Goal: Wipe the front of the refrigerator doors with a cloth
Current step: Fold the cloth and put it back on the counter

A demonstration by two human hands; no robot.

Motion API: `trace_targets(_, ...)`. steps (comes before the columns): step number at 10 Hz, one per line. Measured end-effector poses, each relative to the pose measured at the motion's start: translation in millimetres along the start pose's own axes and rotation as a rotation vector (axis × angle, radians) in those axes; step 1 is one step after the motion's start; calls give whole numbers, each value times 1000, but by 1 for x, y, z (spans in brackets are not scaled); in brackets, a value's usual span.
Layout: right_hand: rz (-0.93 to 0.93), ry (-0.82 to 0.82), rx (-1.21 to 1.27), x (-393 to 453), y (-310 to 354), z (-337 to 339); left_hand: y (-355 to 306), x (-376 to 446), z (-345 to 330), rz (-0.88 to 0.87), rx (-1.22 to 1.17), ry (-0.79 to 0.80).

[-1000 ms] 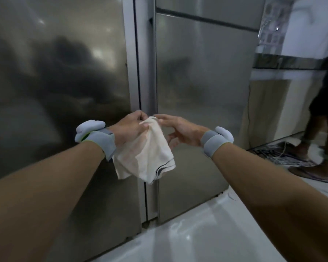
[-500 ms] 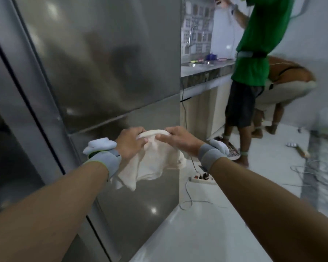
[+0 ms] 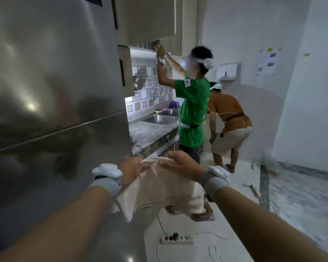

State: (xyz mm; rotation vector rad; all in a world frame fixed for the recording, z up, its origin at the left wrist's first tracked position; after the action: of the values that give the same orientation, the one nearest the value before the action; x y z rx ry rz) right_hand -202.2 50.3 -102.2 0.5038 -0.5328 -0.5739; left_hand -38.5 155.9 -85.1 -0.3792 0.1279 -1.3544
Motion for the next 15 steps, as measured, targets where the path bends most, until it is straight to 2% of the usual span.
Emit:
trace_targets(1,7,24,-85,32,-9,36,-28,35,19,2,74,29)
trace_targets(3,18,31,-115,83,-34,50,-22,95,18,-17,195,-100)
trace_targets(4,1,41,-136,130,-54,53,-20,144,26,34,202,-163)
trace_targets(5,5,-17,-83,171,-74,54,-21,187,32,44,216,-208)
trace_targets(7,117,-15,-66,251,-109,44,-7,254,31,177,361,-216)
trace_targets(9,272,103,40,336,-130,24,29,306,24,377,354,-297)
trace_targets(11,402,270,205,389,-134,-13,38,323,23,678,434,-270)
trace_targets(12,441,310,246,402,-127,-29,35,319,22,766,486,-257)
trace_targets(13,601,389,249,410,-101,-46,36,311,25,916,552,-250)
trace_targets(15,744,373,323,433,-47,-66,31,300,42,1059,537,-313)
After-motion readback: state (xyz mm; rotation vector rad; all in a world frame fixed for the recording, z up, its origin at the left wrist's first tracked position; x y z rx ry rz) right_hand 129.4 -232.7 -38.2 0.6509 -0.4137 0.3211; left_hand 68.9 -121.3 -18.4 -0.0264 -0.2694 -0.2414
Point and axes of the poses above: each hand's wrist, its own x-axis towards the middle knuckle, its own z-axis out of the back of the hand, y = z × x, the point moved 2 cm from there along x, towards the middle knuckle, and after that the axes turned 5 degrees about -x, right-handed, at the moved point
